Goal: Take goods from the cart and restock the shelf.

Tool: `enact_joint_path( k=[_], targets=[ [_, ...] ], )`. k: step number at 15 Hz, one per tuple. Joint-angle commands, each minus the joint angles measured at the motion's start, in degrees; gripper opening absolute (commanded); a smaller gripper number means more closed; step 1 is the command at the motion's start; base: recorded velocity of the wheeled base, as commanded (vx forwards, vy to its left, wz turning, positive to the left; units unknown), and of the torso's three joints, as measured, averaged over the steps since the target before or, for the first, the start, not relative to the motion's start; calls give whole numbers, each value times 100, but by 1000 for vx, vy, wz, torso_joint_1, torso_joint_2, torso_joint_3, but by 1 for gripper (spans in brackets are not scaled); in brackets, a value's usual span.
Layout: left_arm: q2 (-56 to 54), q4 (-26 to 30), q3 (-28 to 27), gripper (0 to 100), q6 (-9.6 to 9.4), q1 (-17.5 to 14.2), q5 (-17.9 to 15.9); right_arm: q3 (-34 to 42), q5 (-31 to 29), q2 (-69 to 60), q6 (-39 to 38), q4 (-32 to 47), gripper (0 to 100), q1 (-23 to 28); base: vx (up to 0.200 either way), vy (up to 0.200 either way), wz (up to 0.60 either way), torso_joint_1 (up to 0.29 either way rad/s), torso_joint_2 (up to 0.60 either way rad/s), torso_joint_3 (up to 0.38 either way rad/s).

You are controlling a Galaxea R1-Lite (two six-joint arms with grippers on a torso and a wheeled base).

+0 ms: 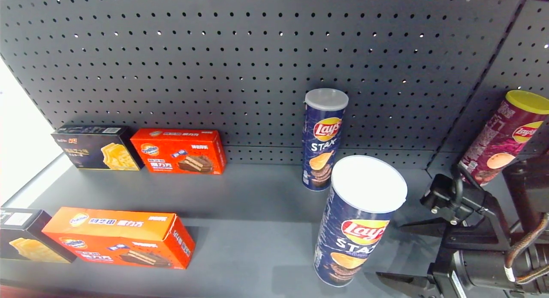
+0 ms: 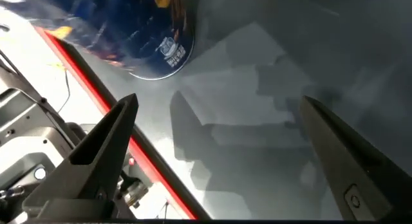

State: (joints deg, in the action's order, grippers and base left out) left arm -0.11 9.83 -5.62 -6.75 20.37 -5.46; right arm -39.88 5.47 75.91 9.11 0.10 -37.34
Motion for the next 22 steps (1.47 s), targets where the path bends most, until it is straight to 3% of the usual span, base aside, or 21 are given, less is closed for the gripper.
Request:
enact_joint_path(
  k=[1,19,22],
  targets=[
    [11,2,-1,100,-1,11,-8,-82,-55,178,3,-1,100,-1,0,0,0,0,0,0],
    [11,2,-1,100,7,11,-8,-398,-55,609,12,-1,100,-124,0,0,0,0,0,0],
    [11,2,-1,100,122,11,-8,-319,-64,416,3,8,100,25,0,0,0,0,0,0]
  ],
)
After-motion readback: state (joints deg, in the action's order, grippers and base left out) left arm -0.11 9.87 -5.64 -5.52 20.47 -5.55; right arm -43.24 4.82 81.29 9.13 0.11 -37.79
